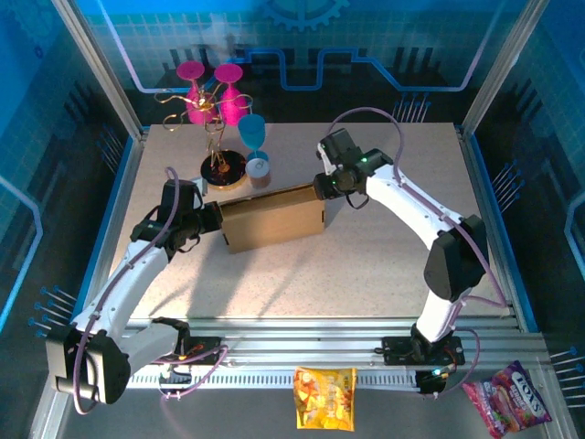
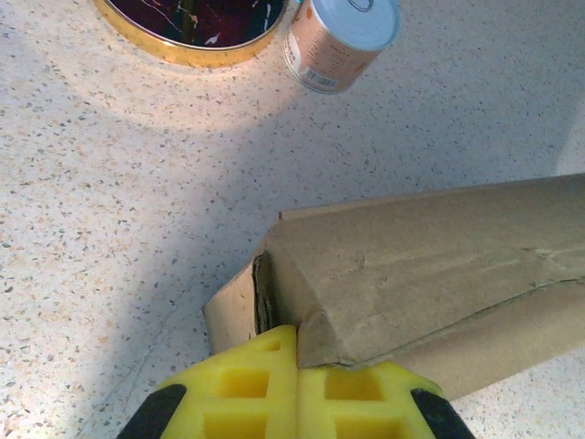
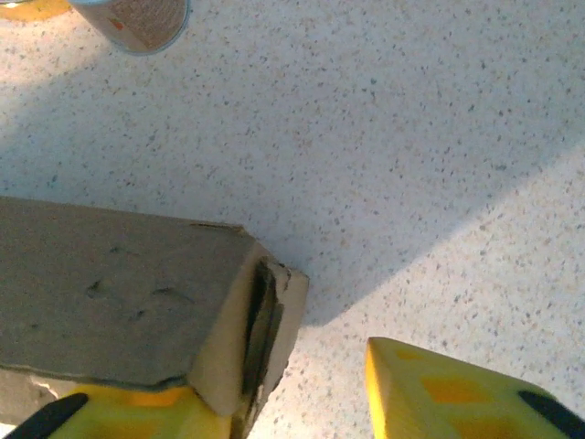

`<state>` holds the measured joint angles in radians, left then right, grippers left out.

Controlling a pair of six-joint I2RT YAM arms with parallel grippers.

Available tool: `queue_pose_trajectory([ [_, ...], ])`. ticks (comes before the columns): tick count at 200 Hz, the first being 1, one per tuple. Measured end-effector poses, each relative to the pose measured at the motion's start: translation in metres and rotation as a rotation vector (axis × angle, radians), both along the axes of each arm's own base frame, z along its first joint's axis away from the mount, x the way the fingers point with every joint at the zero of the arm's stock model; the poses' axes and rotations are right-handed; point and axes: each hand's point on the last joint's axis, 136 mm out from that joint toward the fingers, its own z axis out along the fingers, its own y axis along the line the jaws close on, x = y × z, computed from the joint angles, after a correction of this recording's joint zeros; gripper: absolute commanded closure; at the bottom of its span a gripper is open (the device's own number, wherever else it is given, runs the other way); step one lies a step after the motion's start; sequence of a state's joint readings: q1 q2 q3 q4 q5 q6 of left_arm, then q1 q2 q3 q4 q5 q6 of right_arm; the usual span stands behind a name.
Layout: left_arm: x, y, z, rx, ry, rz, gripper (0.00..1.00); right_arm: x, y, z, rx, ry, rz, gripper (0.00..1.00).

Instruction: Fold the paper box

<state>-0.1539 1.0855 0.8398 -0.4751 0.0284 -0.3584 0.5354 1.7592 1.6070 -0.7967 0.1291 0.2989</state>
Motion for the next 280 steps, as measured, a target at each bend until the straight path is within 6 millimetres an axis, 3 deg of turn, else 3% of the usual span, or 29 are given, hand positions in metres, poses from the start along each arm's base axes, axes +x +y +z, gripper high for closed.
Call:
queue_pose_trajectory([
  [57,0.001,-0.003,0.0,0.018,0.001,-0.002,1.0,-0.022,0.002,0.041,0.259,0.073,-0.175,0.44],
  [92,0.0,-0.004,0.0,0.035,0.0,0.002,1.0,-0.035,-0.001,0.054,0.448,0.14,-0.375,0.33],
  [136,-0.004,-0.005,0.001,0.06,0.0,0.002,1.0,-0.043,0.015,0.032,0.745,0.344,-0.72,0.28],
  [171,-0.005,-0.007,0.001,0.075,-0.002,0.0,1.0,-0.033,0.036,0.031,0.886,0.441,-0.841,0.25],
  [218,-0.007,-0.007,0.001,0.09,-0.002,0.003,1.0,-0.023,0.047,0.016,0.945,0.54,-0.937,0.25],
  [280,-0.007,-0.007,0.0,0.088,0.0,0.015,1.0,-0.012,0.037,-0.002,0.944,0.556,-0.997,0.28],
])
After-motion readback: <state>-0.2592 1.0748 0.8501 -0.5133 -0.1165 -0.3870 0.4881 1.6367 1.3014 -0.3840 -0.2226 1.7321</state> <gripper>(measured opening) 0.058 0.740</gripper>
